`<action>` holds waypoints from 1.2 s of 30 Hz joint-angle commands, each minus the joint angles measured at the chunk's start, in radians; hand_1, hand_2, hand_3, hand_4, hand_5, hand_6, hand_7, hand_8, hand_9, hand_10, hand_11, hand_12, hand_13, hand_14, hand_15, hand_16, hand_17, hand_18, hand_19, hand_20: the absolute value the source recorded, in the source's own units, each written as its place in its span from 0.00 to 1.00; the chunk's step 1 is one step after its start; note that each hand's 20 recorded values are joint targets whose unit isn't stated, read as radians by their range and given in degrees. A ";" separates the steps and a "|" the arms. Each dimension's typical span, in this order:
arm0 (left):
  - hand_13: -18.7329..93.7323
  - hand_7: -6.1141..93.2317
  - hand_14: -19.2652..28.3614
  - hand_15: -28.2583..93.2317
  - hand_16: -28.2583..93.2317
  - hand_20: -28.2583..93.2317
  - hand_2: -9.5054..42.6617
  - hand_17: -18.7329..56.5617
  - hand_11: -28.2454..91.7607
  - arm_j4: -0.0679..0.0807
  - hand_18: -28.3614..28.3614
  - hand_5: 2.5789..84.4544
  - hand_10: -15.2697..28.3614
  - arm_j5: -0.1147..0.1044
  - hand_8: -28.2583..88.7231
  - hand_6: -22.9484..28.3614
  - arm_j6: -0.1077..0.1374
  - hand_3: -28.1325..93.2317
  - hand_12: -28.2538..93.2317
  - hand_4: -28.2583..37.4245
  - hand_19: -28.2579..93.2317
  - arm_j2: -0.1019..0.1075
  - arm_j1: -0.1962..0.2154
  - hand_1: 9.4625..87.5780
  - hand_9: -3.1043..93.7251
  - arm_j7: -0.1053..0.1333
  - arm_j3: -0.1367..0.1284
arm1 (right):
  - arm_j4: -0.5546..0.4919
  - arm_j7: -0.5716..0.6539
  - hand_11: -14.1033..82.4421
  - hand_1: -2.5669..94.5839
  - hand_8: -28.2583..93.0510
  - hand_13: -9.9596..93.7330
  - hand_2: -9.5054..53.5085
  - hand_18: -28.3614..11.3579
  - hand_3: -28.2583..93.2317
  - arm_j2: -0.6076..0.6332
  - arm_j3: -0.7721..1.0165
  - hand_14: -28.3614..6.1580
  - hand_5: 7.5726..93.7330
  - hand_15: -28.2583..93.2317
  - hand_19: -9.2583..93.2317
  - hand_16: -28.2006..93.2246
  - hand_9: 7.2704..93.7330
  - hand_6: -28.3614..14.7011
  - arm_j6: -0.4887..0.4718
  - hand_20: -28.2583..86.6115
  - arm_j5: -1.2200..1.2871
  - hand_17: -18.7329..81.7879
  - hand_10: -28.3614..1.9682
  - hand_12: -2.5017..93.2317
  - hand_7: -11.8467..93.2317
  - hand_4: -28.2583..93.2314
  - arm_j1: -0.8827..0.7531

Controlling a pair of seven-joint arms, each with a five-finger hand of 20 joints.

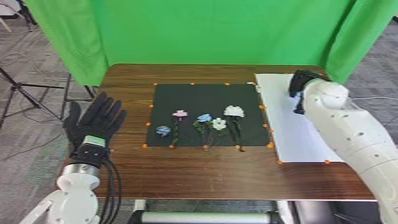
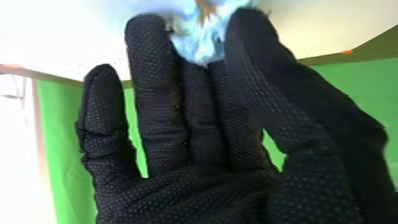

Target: Arrange flowers

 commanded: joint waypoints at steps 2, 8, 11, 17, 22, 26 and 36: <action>0.40 0.24 0.71 0.59 0.16 0.32 0.49 0.19 0.45 -0.006 0.74 0.48 0.67 0.009 0.15 0.60 -0.010 0.82 0.32 0.00 0.54 -0.007 0.015 0.20 0.40 -0.010 -0.012 | -0.136 0.011 0.24 0.63 0.22 0.76 0.00 0.24 0.81 0.044 0.002 0.70 0.77 0.54 0.87 0.57 0.91 0.73 0.185 0.56 -0.043 0.51 0.71 0.42 0.46 0.00 -0.130; 0.40 0.24 0.71 0.59 0.16 0.32 0.49 0.19 0.45 -0.008 0.74 0.48 0.67 0.008 0.15 0.60 -0.010 0.82 0.32 0.00 0.54 -0.008 0.025 0.20 0.40 -0.005 -0.030 | -0.429 0.035 0.26 0.63 0.25 0.78 0.00 0.21 0.82 0.105 0.067 0.68 0.80 0.58 0.90 0.59 0.94 0.69 0.196 0.58 -0.031 0.53 0.69 0.48 0.44 0.00 -0.267; 0.40 0.24 0.71 0.59 0.16 0.32 0.49 0.19 0.46 -0.007 0.74 0.48 0.68 0.016 0.15 0.60 -0.005 0.82 0.32 0.00 0.54 -0.013 0.025 0.20 0.40 -0.012 -0.034 | -0.572 0.030 0.26 0.63 0.27 0.78 0.00 0.20 0.83 0.112 0.136 0.67 0.81 0.59 0.90 0.59 0.94 0.67 0.201 0.58 0.014 0.53 0.69 0.48 0.43 0.00 -0.379; 0.39 0.24 0.71 0.59 0.16 0.32 0.49 0.19 0.46 -0.006 0.74 0.48 0.67 0.011 0.15 0.60 0.001 0.82 0.32 0.00 0.54 -0.017 0.025 0.20 0.40 -0.016 -0.038 | -0.674 0.002 0.25 0.63 0.27 0.78 0.00 0.20 0.84 0.064 0.172 0.66 0.81 0.58 0.90 0.58 0.94 0.67 0.218 0.58 0.010 0.52 0.67 0.46 0.41 0.00 -0.504; 0.39 0.24 0.70 0.60 0.16 0.32 0.48 0.19 0.46 0.000 0.74 0.47 0.67 0.016 0.15 0.60 0.002 0.82 0.32 0.00 0.54 -0.022 0.009 0.20 0.39 -0.023 -0.034 | -0.716 -0.020 0.25 0.63 0.27 0.78 0.00 0.20 0.84 0.036 0.160 0.66 0.81 0.57 0.90 0.58 0.94 0.66 0.225 0.57 -0.005 0.52 0.67 0.46 0.41 0.00 -0.569; 0.38 0.25 0.70 0.60 0.15 0.32 0.48 0.19 0.46 -0.002 0.74 0.47 0.67 0.011 0.15 0.60 0.006 0.83 0.32 0.00 0.54 -0.022 0.011 0.20 0.39 -0.024 -0.033 | -0.720 -0.024 0.25 0.63 0.27 0.78 0.00 0.20 0.83 0.024 0.154 0.66 0.81 0.57 0.90 0.58 0.94 0.66 0.214 0.57 -0.024 0.52 0.67 0.46 0.41 0.00 -0.583; 0.38 0.24 0.71 0.60 0.15 0.32 0.49 0.18 0.46 0.002 0.74 0.46 0.67 0.019 0.15 0.60 0.013 0.82 0.32 0.00 0.54 -0.031 0.022 0.20 0.39 -0.039 -0.044 | -0.721 0.023 0.24 0.63 0.27 0.78 0.00 0.19 0.84 0.018 0.127 0.67 0.81 0.58 0.91 0.58 0.94 0.67 0.252 0.57 -0.014 0.53 0.68 0.46 0.41 0.00 -0.595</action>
